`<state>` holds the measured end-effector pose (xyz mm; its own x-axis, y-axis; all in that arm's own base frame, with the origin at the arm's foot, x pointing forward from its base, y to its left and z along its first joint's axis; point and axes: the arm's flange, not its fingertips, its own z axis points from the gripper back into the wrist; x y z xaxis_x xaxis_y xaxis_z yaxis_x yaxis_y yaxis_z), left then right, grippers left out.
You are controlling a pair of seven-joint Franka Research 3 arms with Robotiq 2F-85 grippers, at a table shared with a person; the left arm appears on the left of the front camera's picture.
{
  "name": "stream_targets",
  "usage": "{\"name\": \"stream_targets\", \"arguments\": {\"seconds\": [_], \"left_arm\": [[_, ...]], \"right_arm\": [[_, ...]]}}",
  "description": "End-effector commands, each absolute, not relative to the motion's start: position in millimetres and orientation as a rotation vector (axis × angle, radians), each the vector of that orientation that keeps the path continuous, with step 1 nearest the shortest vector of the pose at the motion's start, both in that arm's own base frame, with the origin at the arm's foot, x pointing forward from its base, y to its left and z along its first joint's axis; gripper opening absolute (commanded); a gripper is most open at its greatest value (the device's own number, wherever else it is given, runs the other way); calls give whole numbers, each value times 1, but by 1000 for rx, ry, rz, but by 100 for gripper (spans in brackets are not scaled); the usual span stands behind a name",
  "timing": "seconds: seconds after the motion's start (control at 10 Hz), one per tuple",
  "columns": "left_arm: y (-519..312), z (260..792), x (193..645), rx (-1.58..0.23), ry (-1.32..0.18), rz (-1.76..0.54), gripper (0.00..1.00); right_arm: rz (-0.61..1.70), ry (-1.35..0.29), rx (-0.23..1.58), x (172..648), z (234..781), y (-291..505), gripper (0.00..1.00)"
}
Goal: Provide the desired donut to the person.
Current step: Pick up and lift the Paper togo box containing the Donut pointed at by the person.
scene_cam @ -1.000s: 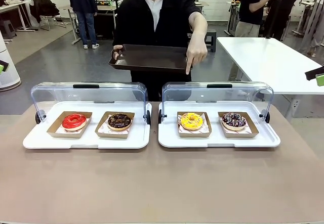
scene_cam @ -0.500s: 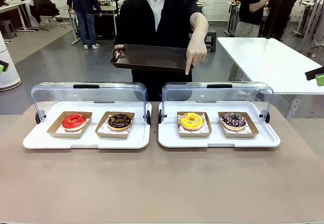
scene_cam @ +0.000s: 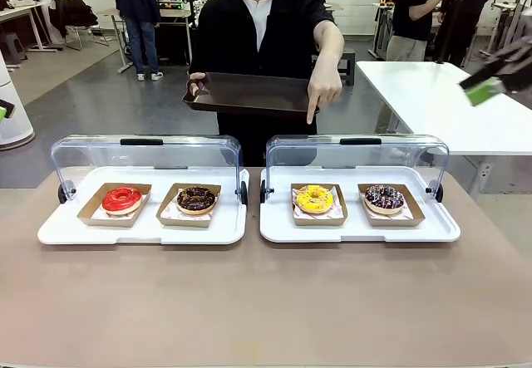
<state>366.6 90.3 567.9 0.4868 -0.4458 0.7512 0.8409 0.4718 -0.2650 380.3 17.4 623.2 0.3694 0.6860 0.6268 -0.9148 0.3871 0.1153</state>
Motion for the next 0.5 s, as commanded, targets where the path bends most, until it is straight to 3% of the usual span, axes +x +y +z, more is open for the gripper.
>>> {"name": "stream_targets", "arguments": {"seconds": [0.0, 0.4], "left_arm": [[91, 568, 367, -692, -665, -862, 100], [91, 568, 367, -692, -665, -862, 100]], "right_arm": [[1092, -349, 352, 419, 601, 65, 100], [1219, -212, 171, 432, 509, 163, 100]]}}
